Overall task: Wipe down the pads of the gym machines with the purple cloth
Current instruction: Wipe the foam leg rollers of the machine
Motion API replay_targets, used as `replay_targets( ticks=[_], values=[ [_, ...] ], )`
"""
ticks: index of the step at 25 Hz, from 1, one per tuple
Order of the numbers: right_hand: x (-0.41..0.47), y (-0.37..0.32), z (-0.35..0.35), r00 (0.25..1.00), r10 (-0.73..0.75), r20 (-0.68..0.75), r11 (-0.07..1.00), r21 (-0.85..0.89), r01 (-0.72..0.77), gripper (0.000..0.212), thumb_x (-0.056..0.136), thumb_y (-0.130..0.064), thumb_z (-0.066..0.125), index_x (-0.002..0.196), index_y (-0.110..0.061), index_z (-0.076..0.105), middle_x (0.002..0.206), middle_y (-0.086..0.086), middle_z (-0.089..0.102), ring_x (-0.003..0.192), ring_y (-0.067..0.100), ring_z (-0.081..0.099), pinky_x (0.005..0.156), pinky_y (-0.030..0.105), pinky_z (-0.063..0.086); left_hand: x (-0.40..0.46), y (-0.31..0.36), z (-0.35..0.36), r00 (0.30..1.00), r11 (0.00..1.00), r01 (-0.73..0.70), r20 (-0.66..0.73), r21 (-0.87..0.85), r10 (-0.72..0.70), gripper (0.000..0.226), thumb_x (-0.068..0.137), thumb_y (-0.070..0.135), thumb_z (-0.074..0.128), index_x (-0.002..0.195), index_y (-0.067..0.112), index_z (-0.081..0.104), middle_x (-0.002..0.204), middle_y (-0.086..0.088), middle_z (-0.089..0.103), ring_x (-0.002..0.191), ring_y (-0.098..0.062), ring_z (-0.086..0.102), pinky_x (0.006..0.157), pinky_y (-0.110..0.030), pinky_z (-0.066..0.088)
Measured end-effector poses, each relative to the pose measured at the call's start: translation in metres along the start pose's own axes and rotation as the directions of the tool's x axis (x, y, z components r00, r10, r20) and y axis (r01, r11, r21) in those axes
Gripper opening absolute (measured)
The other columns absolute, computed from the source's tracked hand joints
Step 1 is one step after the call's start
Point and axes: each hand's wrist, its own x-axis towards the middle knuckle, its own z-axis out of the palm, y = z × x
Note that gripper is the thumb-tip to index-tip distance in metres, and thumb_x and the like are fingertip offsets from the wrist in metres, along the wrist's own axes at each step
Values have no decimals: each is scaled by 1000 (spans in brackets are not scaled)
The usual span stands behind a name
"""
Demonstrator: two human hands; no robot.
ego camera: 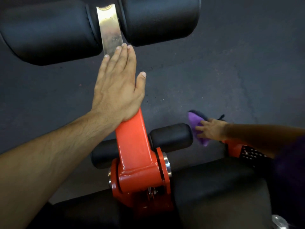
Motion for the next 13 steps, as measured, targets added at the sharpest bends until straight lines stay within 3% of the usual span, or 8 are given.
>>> replay_targets(
  ticks=[1, 3, 5, 7, 10, 13],
  values=[
    [-14, 0, 1, 998, 62, 7, 995, 78, -62, 54, 98, -31, 54, 149, -34, 35, 157, 5, 31, 132, 33, 41, 99, 45, 46, -1, 0, 1, 1000, 1000, 0, 3, -3, 0, 72, 104, 45, 19, 165, 7, 10, 173, -8, 11, 160, -17, 3, 130, -37, -2],
    [-19, -15, -20, 990, 92, -111, 987, 144, -75, 56, 95, -35, 56, 146, -34, 35, 148, 5, 35, 123, 30, 46, 91, 44, 50, -1, 0, 1, 1000, 1000, 5, 2, -2, -5, 73, 104, 46, 18, 165, 7, 10, 173, -8, 10, 160, -16, 2, 130, -38, -2],
    [6, -46, -51, 958, -4, -287, 985, 167, 54, 56, 90, -34, 58, 143, -34, 39, 139, 7, 37, 115, 30, 46, 83, 46, 52, -1, 0, 1, 1000, 1000, 7, 4, -4, -7, 73, 104, 46, 18, 165, 7, 10, 173, -8, 10, 160, -16, 2, 130, -37, -2],
    [46, -78, -78, 899, -173, -402, 976, 49, 210, 48, 85, -29, 68, 132, -31, 54, 130, 10, 45, 105, 32, 50, 74, 46, 53, 0, 1, 0, 1000, 1000, 11, 0, -1, -11, 73, 103, 46, 19, 165, 8, 10, 173, -8, 9, 160, -16, 2, 130, -37, -3],
    [82, -82, -88, 861, -322, -394, 946, -96, 309, 48, 70, -24, 87, 114, -26, 68, 122, 10, 51, 94, 34, 56, 64, 42, 52, -1, 2, 0, 1000, 1000, 10, 10, 2, -10, 73, 103, 46, 18, 165, 8, 10, 173, -7, 9, 160, -16, 2, 130, -36, -3],
    [70, -49, -69, 936, -156, -314, 987, -21, 158, 61, 86, -26, 71, 141, -37, 48, 134, 9, 44, 108, 33, 55, 73, 41, 53, -1, 1, 2, 1000, 1000, 8, -2, 5, -8, 73, 104, 47, 18, 165, 8, 10, 173, -8, 10, 160, -16, 3, 130, -37, -3]
  ],
)
